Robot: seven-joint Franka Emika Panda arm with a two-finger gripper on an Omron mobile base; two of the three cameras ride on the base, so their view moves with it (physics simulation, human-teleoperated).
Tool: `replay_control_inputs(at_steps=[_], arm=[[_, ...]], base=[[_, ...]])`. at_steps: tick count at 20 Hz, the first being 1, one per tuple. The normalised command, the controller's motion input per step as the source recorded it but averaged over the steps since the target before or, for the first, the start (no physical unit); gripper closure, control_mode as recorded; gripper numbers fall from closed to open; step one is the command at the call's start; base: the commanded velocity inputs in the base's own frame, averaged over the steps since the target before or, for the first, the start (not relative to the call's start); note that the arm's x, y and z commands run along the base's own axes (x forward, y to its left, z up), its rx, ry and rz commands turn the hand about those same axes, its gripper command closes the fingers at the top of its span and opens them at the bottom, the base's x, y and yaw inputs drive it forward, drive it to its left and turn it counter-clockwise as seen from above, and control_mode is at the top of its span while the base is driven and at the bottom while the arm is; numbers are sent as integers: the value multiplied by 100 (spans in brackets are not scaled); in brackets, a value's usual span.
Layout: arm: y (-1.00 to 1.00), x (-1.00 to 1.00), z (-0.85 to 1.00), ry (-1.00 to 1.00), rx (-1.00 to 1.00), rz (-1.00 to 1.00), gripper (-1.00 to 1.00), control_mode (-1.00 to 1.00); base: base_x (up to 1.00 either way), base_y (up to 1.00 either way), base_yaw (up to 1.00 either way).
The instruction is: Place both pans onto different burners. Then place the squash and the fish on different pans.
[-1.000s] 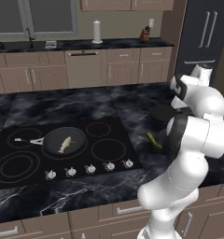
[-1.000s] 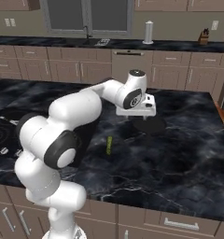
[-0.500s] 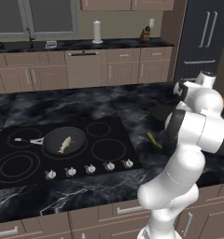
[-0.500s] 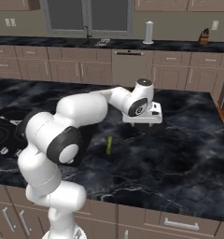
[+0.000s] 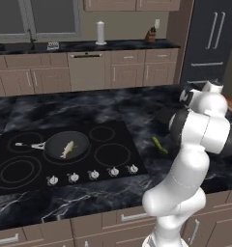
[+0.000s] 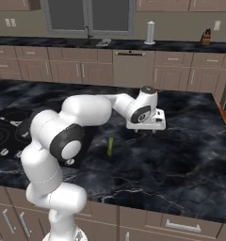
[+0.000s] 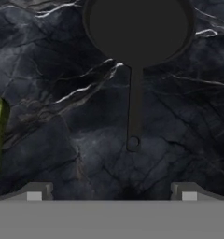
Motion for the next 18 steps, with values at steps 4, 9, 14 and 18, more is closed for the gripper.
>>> replay_control_inputs(at_steps=[4,9,14,18], arm=[[-2,8,-19,0,0,0,-100,-100],[0,18,-17,0,0,0,-100,-100],[-5,26,-16,0,0,0,-100,-100],[-18,21,-14,0,0,0,-100,-100]], base=[[0,0,0],[0,0,0],[0,0,0],[0,0,0]])
